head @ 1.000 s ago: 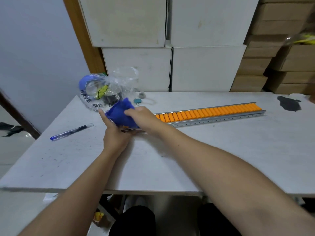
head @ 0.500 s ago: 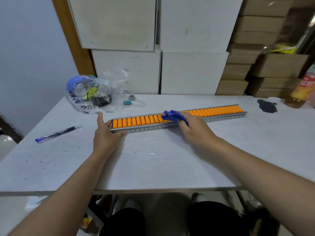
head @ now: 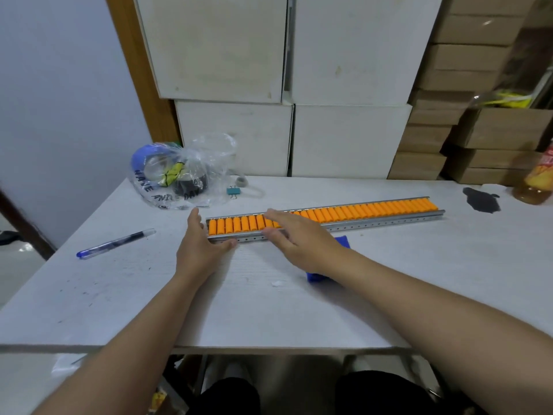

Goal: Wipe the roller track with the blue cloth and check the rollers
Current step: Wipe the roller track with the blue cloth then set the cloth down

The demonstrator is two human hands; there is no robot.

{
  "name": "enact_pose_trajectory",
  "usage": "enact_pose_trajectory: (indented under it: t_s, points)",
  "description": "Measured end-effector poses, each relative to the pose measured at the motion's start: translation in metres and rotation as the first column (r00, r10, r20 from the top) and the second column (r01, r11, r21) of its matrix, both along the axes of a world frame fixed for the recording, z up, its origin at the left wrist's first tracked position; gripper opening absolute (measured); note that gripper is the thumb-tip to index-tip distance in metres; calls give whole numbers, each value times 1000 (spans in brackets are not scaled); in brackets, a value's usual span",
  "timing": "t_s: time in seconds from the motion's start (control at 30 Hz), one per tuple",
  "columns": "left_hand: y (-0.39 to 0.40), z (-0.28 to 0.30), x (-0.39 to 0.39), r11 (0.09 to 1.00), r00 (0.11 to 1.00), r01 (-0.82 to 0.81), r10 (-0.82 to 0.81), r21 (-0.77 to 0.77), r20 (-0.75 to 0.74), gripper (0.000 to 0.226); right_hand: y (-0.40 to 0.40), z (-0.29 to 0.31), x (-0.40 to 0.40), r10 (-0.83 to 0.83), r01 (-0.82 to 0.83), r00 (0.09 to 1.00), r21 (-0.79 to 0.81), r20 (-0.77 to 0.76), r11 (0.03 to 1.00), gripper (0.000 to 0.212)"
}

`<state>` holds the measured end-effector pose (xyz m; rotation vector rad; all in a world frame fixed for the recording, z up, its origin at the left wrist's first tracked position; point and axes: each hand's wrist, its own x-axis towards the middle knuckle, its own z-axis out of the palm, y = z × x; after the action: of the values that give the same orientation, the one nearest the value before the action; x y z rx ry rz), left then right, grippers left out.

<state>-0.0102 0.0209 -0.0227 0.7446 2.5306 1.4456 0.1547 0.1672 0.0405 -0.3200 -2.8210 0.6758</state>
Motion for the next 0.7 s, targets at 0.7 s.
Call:
enact_pose_trajectory:
  t_s: [0.7]
  points:
    - [4, -3, -5, 998, 999, -50, 50, -26, 0, 107, 10, -34, -67, 99, -120, 987, 173, 126, 978, 56]
